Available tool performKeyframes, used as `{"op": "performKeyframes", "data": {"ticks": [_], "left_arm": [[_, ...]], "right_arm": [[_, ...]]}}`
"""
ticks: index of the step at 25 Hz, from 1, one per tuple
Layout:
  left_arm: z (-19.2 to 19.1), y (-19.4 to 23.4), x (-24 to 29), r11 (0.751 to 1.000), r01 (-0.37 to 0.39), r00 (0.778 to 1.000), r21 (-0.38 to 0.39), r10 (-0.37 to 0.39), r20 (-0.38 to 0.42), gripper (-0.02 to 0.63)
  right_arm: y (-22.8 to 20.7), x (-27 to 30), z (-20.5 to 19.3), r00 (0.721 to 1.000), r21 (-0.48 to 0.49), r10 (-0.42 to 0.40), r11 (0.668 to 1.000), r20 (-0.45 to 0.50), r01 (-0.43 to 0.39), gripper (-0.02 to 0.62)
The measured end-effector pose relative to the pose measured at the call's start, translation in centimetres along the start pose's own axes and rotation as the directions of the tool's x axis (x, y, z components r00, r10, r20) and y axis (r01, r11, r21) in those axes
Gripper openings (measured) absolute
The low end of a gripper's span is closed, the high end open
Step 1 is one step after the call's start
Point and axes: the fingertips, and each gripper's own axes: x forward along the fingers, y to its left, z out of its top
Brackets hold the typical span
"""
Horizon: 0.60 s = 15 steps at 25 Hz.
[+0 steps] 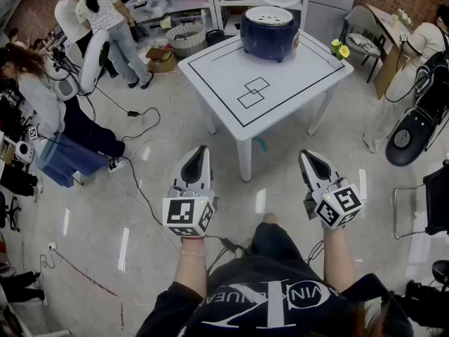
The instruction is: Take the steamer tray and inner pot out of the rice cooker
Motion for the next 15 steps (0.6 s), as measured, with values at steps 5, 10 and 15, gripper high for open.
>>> {"op": "performKeyframes", "data": {"ticks": [5, 10, 15], "left_arm": [[-0.6, 0.4, -1.2, 1.0, -0.008, 1.0, -0.007, 0.008, -0.007, 0.017], [-1.0, 0.5, -1.4, 1.0, -0.018, 1.0, -0.025, 0.018, -0.011, 0.017], [-1.0, 0.6, -1.2, 0.999, -0.015, 1.0, -0.029, 0.015, -0.015, 0.017]], "right_arm": [[0.7, -0.4, -0.5, 1.0, 0.0, -0.003, 1.0, -0.006, 0.003, -0.002], [0.9, -0.4, -0.5, 1.0, -0.011, 0.006, 1.0, -0.012, -0.006, -0.002], [0.7, -0.5, -0.3, 1.0, -0.016, -0.002, 1.0, -0.012, 0.002, -0.002]]}}
